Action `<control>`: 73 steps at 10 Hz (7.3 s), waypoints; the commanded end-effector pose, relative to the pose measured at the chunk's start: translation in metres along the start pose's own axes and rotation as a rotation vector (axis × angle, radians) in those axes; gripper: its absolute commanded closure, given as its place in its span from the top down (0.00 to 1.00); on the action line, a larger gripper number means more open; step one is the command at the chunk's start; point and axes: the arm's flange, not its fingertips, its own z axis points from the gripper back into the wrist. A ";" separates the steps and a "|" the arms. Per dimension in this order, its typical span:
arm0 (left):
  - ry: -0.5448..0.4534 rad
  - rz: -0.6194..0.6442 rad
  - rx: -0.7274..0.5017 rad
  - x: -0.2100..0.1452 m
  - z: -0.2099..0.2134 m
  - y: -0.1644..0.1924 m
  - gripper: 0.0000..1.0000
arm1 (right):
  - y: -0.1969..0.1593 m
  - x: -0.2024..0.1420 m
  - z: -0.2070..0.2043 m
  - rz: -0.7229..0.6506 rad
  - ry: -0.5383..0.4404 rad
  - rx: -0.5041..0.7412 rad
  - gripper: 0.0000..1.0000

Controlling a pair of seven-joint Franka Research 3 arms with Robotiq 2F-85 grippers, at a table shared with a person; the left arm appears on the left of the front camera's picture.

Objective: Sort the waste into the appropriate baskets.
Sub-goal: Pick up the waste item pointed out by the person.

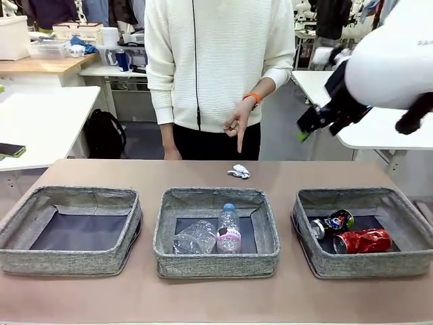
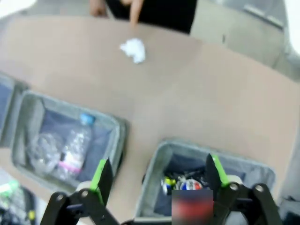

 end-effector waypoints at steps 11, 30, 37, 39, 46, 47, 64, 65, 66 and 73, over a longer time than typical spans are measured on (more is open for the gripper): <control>-0.002 -0.025 -0.024 0.001 -0.002 -0.003 1.00 | 0.073 0.094 -0.231 0.110 0.128 0.105 1.00; -0.002 -0.025 -0.024 0.001 -0.002 -0.003 1.00 | 0.038 0.110 -0.295 0.045 -0.054 0.023 1.00; -0.002 -0.025 -0.024 0.001 -0.002 -0.003 1.00 | 0.033 0.111 -0.312 0.037 -0.044 0.049 1.00; -0.002 -0.025 -0.024 0.001 -0.002 -0.003 1.00 | 0.031 0.110 -0.315 0.034 -0.047 0.054 0.52; -0.002 -0.025 -0.024 0.001 -0.002 -0.003 1.00 | 0.028 0.108 -0.315 0.029 -0.025 0.063 0.00; -0.002 -0.025 -0.024 0.001 -0.002 -0.003 1.00 | 0.027 0.108 -0.316 0.029 -0.021 0.063 0.00; -0.002 -0.025 -0.024 0.001 -0.002 -0.003 1.00 | 0.043 -0.011 -0.002 -0.230 -0.006 0.215 0.00; -0.002 -0.025 -0.024 0.001 -0.002 -0.003 1.00 | 0.054 -0.027 0.007 -0.222 0.016 0.170 0.07; -0.002 -0.025 -0.024 0.001 -0.002 -0.003 1.00 | 0.064 -0.014 -0.003 -0.306 0.106 0.084 0.07; -0.002 -0.025 -0.024 0.001 -0.002 -0.003 1.00 | 0.281 0.103 0.143 -0.423 0.249 -0.180 0.07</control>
